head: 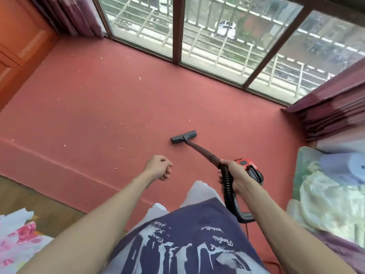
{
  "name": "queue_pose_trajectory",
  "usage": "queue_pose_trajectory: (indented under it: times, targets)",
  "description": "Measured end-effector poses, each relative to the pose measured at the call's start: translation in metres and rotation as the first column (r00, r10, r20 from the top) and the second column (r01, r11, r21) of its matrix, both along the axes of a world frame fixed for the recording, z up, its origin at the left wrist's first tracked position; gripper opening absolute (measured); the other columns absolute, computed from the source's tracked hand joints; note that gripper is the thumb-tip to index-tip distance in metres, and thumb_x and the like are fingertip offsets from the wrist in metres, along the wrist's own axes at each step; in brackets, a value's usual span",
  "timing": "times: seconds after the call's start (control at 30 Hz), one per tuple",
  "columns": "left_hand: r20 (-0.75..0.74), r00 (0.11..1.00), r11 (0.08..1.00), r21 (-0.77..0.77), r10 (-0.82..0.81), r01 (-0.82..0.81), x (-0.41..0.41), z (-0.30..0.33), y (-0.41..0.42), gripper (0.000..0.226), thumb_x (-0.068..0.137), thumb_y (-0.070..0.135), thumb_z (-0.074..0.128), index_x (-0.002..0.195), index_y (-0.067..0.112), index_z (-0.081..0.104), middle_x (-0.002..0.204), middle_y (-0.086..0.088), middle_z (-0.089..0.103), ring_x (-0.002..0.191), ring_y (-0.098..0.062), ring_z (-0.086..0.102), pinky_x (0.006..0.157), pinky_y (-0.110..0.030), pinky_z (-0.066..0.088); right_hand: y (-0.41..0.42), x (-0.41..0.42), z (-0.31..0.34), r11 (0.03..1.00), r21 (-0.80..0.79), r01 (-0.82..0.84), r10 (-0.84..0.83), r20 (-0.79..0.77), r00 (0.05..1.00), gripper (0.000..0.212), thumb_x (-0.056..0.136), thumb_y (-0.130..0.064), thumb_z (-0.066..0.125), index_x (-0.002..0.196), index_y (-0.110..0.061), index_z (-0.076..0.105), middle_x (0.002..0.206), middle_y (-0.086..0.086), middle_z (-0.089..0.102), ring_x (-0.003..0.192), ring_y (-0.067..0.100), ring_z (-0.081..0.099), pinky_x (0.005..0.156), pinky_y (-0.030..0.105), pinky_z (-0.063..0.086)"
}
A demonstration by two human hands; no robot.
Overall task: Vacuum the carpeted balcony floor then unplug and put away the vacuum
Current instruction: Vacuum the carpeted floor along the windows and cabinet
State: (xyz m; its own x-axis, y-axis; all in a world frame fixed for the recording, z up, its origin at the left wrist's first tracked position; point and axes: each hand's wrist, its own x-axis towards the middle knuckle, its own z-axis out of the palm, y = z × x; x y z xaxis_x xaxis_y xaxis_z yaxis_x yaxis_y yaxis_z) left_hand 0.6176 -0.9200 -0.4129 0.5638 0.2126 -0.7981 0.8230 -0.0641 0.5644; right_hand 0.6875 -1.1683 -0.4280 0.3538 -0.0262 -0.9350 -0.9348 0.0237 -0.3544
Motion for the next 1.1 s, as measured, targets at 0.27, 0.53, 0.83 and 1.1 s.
queue_pose_trajectory:
  times: [0.27,0.53,0.83,1.1]
  targets:
    - [-0.052,0.988,0.989,0.010,-0.148,0.149,0.062,-0.008,0.015,0.020,0.089,0.004,0.043,0.084,0.005,0.063,0.067,-0.010,0.060,0.051,-0.021,0.054,0.049,-0.026,0.044,0.017,0.056,-0.020,0.999,0.006,0.035,-0.034,-0.046,0.998,0.024,0.095,-0.025,0.054,0.078,-0.008,0.051,0.056,0.006,0.047,0.033,0.015,0.046,0.036,0.021,0.042]
    - [-0.020,1.000,0.997,0.076,0.001,0.001,0.170,-0.002,0.033,0.018,0.091,0.006,0.048,0.085,0.003,0.064,0.066,-0.010,0.060,0.051,-0.022,0.053,0.052,-0.027,0.046,0.022,0.197,-0.042,0.975,-0.049,-0.215,0.212,-0.055,0.976,0.022,0.095,-0.025,0.054,0.083,-0.007,0.049,0.060,0.009,0.047,0.041,0.020,0.046,0.042,0.025,0.043]
    - [-0.007,0.999,0.998,0.045,0.052,-0.052,0.222,0.006,0.039,0.018,0.091,0.008,0.049,0.083,0.004,0.065,0.067,-0.009,0.061,0.053,-0.022,0.056,0.051,-0.027,0.047,0.027,0.229,-0.008,0.915,-0.124,-0.384,0.384,-0.022,0.923,0.019,0.095,-0.020,0.054,0.088,-0.005,0.045,0.058,0.012,0.048,0.039,0.020,0.044,0.042,0.025,0.039]
    - [-0.056,0.998,0.999,0.050,-0.003,0.006,0.238,0.000,0.047,0.018,0.091,0.005,0.047,0.086,0.003,0.064,0.067,-0.010,0.060,0.051,-0.022,0.054,0.049,-0.026,0.045,-0.012,0.206,0.011,0.918,-0.105,-0.382,0.368,-0.134,0.920,0.022,0.098,-0.024,0.053,0.098,-0.004,0.046,0.064,0.015,0.049,0.039,0.022,0.048,0.039,0.026,0.044]
